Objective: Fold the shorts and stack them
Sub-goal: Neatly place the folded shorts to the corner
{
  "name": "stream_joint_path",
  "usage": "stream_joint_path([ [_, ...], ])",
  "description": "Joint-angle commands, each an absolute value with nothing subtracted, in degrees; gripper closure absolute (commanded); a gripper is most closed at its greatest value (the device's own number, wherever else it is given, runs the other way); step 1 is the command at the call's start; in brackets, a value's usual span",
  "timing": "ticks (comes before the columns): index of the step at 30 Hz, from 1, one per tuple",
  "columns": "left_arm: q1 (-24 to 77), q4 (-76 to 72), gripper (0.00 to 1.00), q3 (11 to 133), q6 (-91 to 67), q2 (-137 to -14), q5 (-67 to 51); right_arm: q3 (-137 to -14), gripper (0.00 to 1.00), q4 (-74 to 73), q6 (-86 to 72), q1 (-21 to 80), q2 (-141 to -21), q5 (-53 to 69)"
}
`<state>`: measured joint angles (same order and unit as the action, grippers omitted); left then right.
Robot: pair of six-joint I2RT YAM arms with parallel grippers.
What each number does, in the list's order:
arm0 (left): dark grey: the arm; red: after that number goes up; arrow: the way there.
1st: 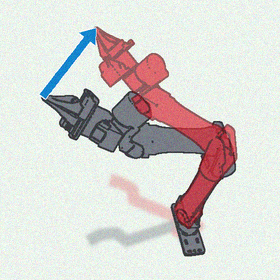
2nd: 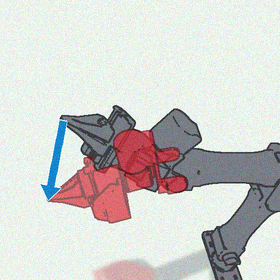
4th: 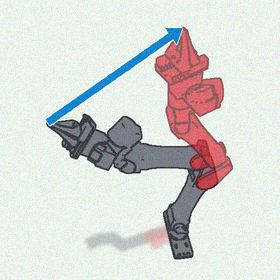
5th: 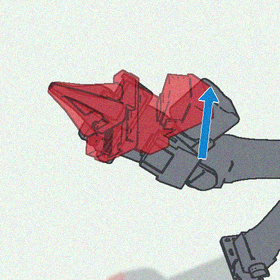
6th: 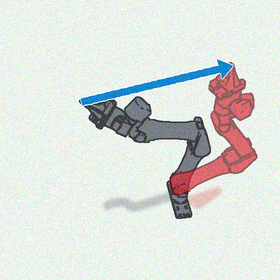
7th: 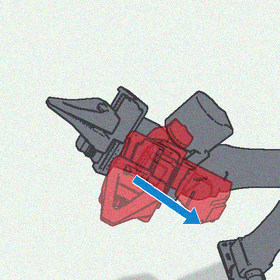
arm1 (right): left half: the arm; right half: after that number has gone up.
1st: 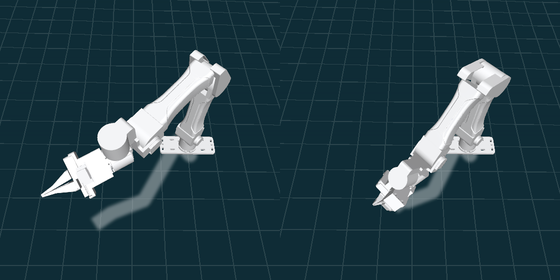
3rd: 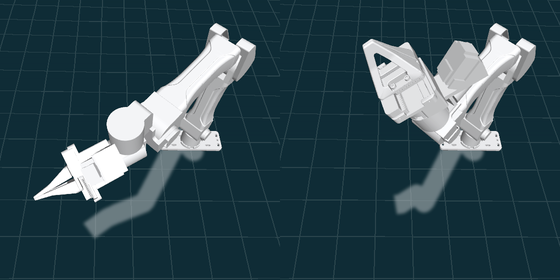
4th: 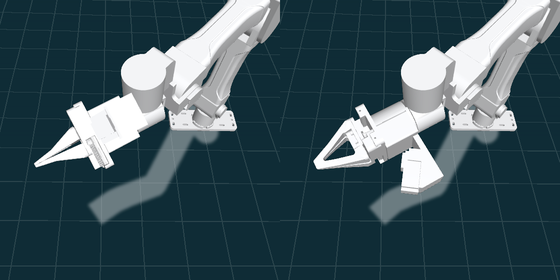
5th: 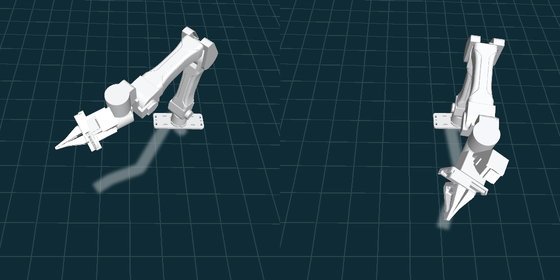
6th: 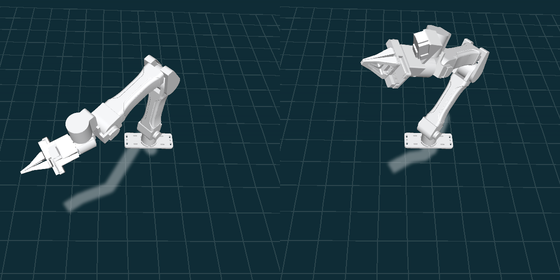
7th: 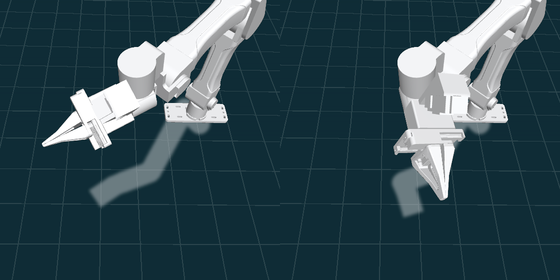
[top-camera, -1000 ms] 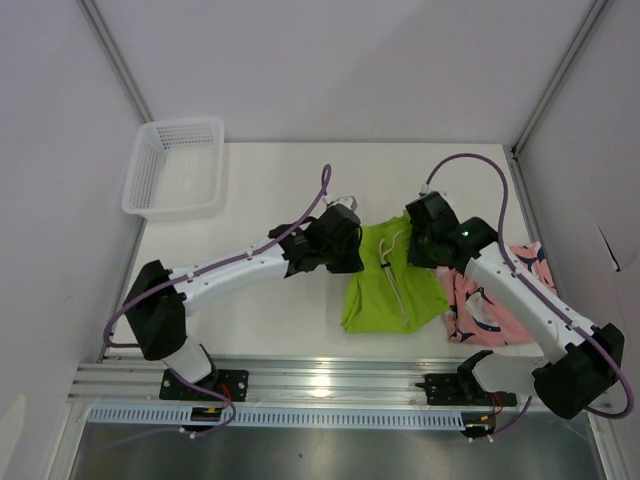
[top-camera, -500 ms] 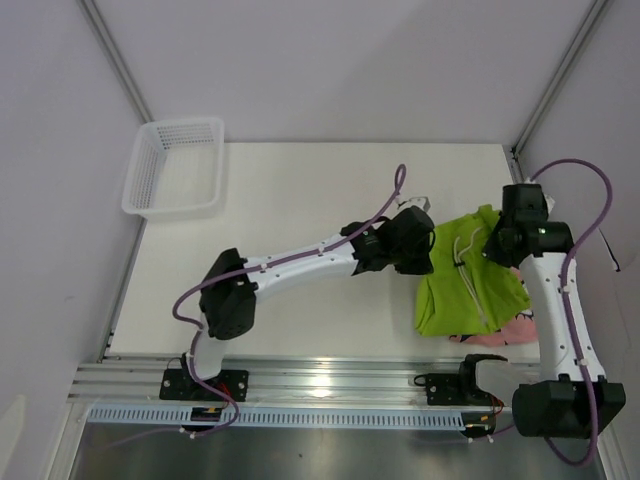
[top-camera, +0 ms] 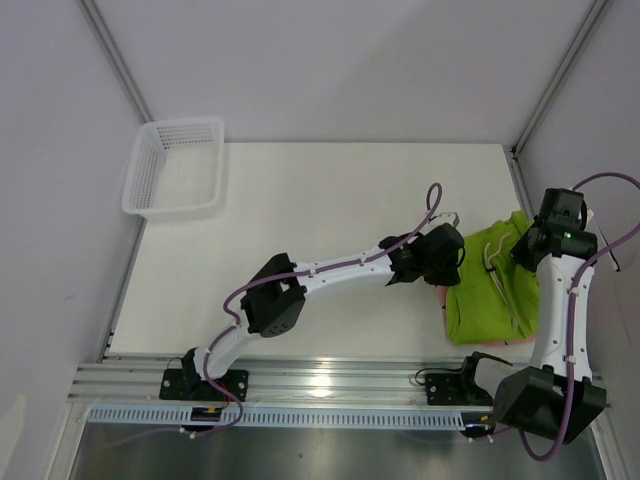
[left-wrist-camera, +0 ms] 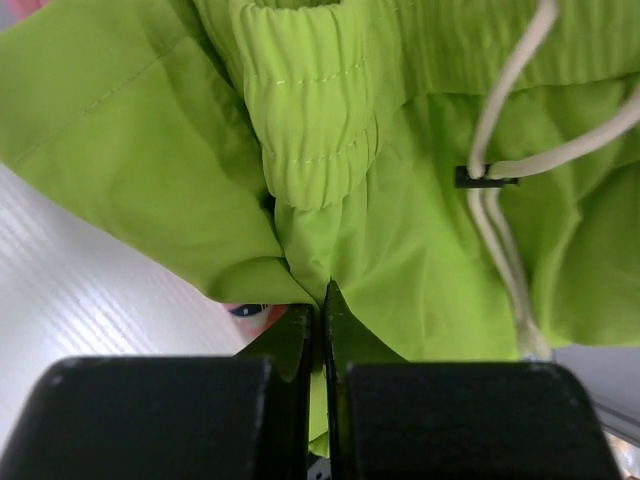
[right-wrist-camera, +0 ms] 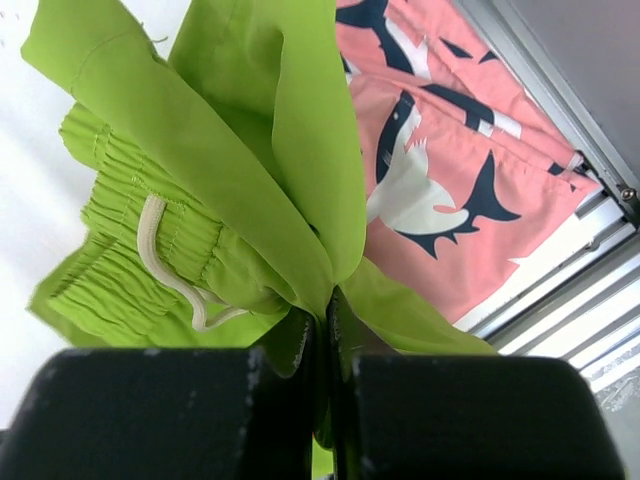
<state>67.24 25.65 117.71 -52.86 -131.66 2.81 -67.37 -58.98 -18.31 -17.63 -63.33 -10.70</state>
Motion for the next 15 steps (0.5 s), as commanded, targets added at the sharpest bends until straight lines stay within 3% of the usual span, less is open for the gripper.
stream_joint_path([
  [1,68.38,21.97,1.00,121.72,-54.67,-133.94,1.76,-69.09,1.00,-53.18,-20.56,-18.10,-62.93,-12.92],
  [15,68.38,19.51,1.00,123.66,-53.18,-135.35,4.92,-61.44,1.00,-44.39,-20.65,-23.38,-64.86,-8.88],
])
